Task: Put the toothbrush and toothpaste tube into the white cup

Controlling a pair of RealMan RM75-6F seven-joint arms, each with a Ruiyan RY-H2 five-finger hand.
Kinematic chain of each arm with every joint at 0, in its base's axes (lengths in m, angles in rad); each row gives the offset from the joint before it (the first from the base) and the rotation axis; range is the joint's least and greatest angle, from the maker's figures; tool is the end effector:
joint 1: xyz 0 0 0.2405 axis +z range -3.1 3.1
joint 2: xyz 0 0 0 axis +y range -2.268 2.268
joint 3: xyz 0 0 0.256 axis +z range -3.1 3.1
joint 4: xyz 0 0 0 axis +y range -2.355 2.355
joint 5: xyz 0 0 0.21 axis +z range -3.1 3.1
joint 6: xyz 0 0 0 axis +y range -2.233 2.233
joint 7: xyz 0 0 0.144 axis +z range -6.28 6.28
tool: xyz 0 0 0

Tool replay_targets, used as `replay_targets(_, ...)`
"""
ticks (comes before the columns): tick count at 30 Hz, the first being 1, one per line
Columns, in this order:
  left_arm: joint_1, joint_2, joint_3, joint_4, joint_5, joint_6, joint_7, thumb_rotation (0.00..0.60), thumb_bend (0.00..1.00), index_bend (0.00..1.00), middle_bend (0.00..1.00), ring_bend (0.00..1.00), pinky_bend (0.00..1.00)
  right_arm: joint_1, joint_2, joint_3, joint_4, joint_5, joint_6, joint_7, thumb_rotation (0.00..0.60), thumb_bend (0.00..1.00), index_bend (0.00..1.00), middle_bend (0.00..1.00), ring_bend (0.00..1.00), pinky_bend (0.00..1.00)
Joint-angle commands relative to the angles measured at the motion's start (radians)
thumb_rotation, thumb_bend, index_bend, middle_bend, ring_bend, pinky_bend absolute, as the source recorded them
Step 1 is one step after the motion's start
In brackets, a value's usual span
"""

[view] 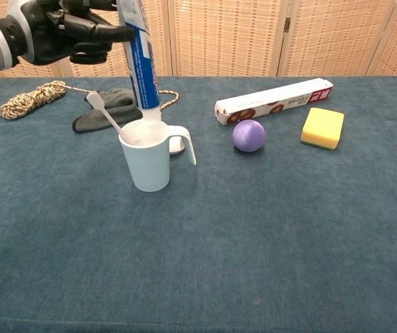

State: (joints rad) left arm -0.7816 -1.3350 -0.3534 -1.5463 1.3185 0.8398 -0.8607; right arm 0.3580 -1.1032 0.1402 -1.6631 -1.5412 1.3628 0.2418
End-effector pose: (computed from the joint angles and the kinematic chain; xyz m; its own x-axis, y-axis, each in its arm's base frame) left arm -0.0988 0.3842 0.0647 -0.4513 0.5080 0.7337 0.7782 -0.1784 0.6022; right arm -0.2301 -0.2707 0.1540 0.1418 -0.0136 0.9898 -0.9394 -0.3170 0.1303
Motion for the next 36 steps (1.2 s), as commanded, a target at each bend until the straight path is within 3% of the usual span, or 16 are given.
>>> replay_targets(1, -0.011, -0.020, 0.013, 0.010, -0.010, -0.005, 0.031, 0.600, 0.44, 0.66, 1.00, 0.99, 0.99, -0.002, 0.000, -0.001, 0.002, 0.000, 0.000, 0.003, 0.600, 0.21, 0.00, 0.25, 0.13, 0.16)
replay_targets(25, -0.017, -0.065, 0.066, 0.065, -0.009, 0.009, 0.138, 0.600, 0.44, 0.59, 1.00, 0.97, 0.98, -0.001, -0.007, -0.001, 0.026, 0.000, -0.006, 0.030, 0.600, 0.21, 0.00, 0.25, 0.13, 0.16)
replay_targets(36, -0.024, -0.059, 0.091, 0.071, 0.018, -0.002, 0.162, 0.600, 0.44, 0.44, 1.00, 0.96, 0.97, 0.002, -0.012, 0.001, 0.032, 0.002, -0.010, 0.032, 0.600, 0.21, 0.00, 0.25, 0.13, 0.16)
